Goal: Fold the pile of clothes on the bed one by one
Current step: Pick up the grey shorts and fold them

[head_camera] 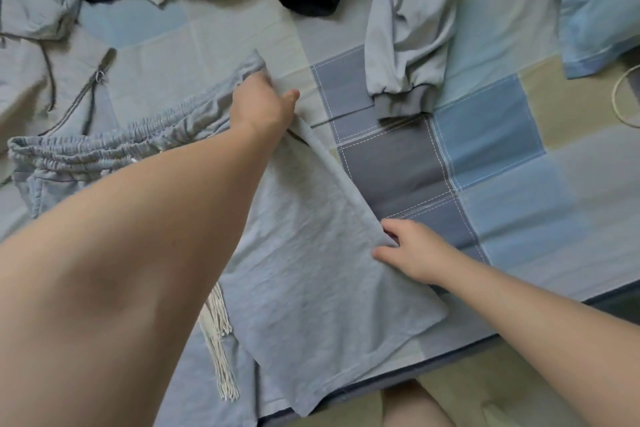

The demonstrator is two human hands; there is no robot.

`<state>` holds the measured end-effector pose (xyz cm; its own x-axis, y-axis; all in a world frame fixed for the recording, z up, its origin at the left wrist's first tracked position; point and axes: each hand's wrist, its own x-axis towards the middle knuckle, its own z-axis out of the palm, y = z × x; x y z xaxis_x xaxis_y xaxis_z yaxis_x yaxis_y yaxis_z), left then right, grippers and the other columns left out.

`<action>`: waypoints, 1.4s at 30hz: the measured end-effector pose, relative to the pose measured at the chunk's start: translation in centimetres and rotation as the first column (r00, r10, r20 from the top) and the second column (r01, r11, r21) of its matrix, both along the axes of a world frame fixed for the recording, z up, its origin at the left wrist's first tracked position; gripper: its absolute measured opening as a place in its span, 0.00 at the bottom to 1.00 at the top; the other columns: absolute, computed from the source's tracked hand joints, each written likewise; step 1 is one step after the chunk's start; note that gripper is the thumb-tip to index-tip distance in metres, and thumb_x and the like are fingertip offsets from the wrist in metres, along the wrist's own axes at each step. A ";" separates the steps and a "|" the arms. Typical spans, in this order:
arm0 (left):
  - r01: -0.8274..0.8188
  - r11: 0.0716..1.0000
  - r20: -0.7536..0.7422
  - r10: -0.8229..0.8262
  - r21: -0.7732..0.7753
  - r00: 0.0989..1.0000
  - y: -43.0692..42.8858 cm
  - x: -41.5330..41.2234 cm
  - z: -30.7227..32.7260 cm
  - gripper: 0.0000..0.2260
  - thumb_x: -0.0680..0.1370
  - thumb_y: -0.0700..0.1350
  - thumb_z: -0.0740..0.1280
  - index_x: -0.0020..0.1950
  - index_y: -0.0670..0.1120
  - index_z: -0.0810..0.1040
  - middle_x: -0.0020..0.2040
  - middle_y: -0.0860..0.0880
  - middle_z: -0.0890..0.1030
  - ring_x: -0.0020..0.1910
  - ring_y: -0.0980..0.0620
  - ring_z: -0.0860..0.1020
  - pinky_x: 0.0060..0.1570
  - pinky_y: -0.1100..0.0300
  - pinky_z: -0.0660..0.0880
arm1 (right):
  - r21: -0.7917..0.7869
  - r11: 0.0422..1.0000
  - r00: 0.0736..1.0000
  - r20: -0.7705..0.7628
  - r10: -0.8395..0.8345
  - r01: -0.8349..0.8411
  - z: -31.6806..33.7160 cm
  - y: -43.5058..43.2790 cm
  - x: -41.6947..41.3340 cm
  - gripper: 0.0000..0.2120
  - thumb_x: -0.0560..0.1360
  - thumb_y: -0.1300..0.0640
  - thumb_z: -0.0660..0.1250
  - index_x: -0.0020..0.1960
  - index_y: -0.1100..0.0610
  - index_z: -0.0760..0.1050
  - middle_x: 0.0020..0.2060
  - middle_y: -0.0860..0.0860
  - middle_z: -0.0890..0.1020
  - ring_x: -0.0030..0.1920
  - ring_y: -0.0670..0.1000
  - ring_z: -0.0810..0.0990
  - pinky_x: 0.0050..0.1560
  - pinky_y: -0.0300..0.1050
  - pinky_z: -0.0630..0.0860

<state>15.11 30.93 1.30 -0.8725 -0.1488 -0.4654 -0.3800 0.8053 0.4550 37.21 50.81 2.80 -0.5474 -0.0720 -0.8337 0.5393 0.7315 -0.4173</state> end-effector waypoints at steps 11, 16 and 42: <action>0.022 0.987 -0.095 -0.007 0.158 0.995 -12.7 4.5 6.9 0.26 0.74 0.34 0.57 0.69 0.53 0.75 0.67 0.47 0.75 0.65 0.47 0.74 0.59 0.61 0.68 | -0.025 0.992 0.982 -0.148 0.119 -0.124 9.7 -14.3 4.6 0.17 0.81 0.50 0.64 0.69 0.44 0.69 0.52 0.47 0.83 0.51 0.52 0.80 0.51 0.50 0.76; -0.001 0.982 -0.097 0.020 0.188 0.995 -25.0 7.9 9.4 0.34 0.73 0.31 0.55 0.77 0.53 0.68 0.75 0.50 0.70 0.71 0.49 0.71 0.68 0.59 0.66 | -0.093 0.977 0.974 -0.139 0.180 -0.194 11.1 -27.8 7.4 0.17 0.81 0.49 0.62 0.69 0.40 0.67 0.55 0.48 0.83 0.54 0.53 0.80 0.55 0.53 0.77; -0.303 0.892 0.254 0.224 0.335 0.941 -42.4 27.9 2.5 0.30 0.73 0.46 0.75 0.69 0.50 0.62 0.61 0.48 0.77 0.58 0.47 0.79 0.60 0.49 0.77 | 0.278 0.898 0.931 -0.039 0.364 -0.339 3.8 -44.7 17.0 0.25 0.76 0.46 0.66 0.71 0.46 0.64 0.64 0.49 0.72 0.65 0.56 0.72 0.60 0.51 0.72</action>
<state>43.02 -11.51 3.81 -0.7053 -0.1458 -0.6938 -0.6705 0.4552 0.5859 54.23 6.09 6.61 -0.5989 -0.0589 -0.7987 0.1966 0.9560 -0.2179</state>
